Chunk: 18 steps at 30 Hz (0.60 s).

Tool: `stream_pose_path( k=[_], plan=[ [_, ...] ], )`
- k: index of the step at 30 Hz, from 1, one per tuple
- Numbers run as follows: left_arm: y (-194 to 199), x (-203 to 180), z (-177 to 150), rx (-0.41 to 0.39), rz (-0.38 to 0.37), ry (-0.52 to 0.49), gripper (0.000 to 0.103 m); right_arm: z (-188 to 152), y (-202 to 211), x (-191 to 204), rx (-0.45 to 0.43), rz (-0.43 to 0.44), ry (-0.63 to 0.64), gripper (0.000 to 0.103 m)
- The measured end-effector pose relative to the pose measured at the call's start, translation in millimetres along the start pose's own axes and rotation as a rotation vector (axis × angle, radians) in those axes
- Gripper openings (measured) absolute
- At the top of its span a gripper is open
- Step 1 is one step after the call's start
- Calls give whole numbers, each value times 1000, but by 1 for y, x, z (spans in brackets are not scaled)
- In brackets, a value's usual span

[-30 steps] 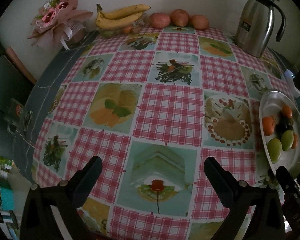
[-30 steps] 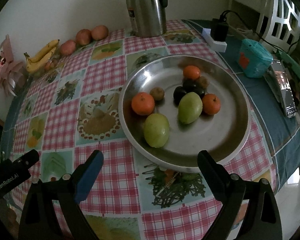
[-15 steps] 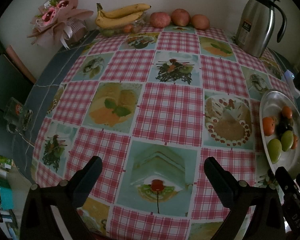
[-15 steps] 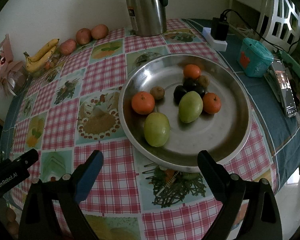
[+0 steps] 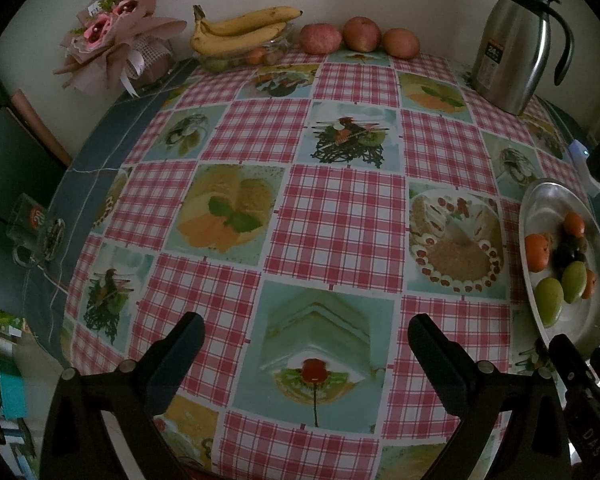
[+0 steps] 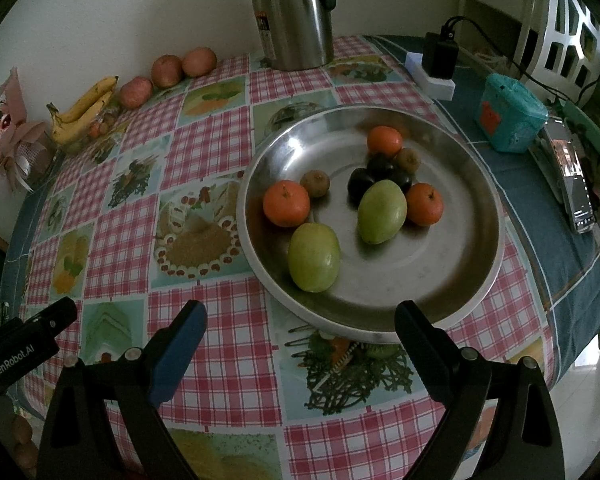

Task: Organize fruits

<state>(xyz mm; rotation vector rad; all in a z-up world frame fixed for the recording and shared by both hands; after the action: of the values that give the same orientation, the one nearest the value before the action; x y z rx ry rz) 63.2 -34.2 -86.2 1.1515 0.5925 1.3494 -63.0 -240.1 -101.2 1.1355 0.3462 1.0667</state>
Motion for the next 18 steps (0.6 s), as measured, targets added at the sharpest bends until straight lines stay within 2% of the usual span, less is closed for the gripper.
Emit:
stream_pose_path(
  k=[18],
  plan=[
    [-4,-1,-2,13,-2,-5,103,-1,-3,1,12,-1,1,95]
  ],
)
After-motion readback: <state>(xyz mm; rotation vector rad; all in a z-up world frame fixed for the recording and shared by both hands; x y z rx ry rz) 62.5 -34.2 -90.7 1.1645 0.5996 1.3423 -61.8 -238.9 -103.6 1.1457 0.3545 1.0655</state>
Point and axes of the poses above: each gripper's, at about its wrist camera, not at the fingertips, and y roughly against the way its jaws point, x to its left, z to its top, the point moved 9 cm from there along -y, roughly the way its jaws point, and after that the axes turned 11 degrees about z, right-handed, at the moved point
